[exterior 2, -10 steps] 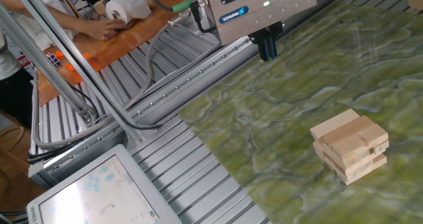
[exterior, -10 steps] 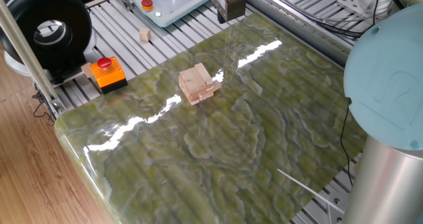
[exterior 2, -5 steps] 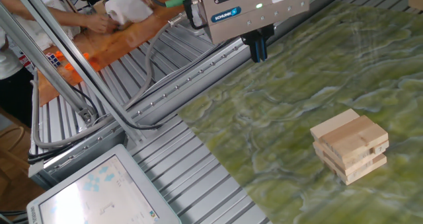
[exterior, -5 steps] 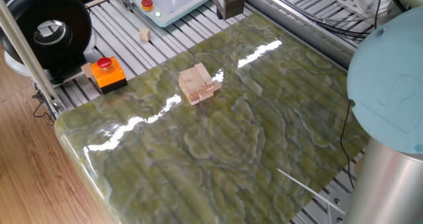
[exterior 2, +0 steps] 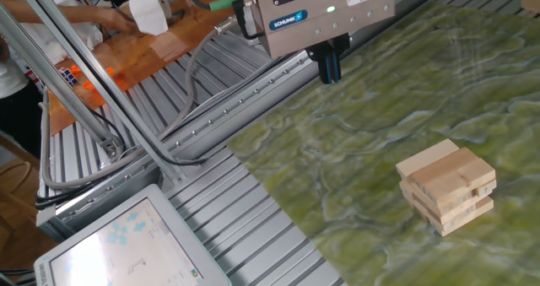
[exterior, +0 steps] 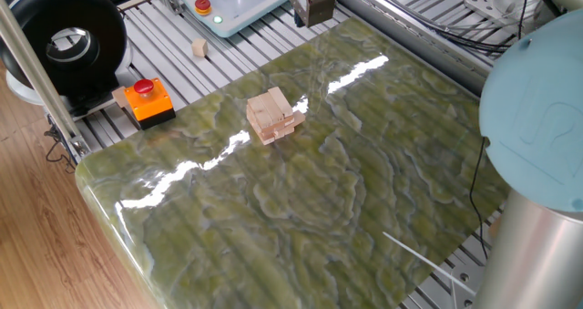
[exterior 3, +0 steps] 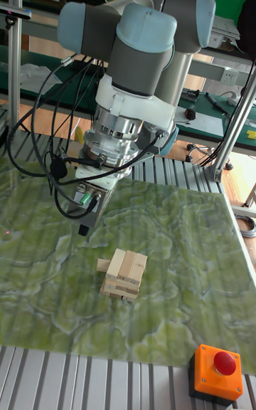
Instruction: Play Jenga
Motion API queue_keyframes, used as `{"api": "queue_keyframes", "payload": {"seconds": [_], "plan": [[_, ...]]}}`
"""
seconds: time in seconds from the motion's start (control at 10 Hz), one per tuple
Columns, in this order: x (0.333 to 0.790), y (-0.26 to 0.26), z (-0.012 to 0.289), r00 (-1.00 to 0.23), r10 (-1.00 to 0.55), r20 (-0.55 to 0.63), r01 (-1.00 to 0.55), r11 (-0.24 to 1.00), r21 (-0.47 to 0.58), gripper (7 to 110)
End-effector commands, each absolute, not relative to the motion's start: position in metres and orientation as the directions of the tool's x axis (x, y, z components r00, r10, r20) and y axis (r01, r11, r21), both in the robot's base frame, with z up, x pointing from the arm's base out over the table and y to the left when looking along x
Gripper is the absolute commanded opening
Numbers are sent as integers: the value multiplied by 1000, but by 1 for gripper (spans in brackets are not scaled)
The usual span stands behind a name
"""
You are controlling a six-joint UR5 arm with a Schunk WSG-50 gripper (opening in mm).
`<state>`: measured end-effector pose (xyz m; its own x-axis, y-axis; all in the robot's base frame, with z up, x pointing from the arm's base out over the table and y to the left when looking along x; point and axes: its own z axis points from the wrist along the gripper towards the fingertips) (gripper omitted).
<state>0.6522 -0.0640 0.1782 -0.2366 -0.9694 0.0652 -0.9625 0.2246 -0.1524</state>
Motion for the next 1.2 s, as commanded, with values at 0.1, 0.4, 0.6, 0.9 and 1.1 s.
{"api": "queue_keyframes", "payload": {"seconds": [0.1,0.4,0.6,0.9,1.1], "plan": [[684,-54,152,-213,-977,12,-966,209,-150,7],[704,-27,105,-217,-975,-55,-964,223,-145,7],[700,-11,66,-240,-967,-87,-956,251,-150,7],[687,-10,50,-220,-972,-89,-962,231,-148,7],[687,-15,66,-202,-975,-88,-967,213,-138,7]]}}
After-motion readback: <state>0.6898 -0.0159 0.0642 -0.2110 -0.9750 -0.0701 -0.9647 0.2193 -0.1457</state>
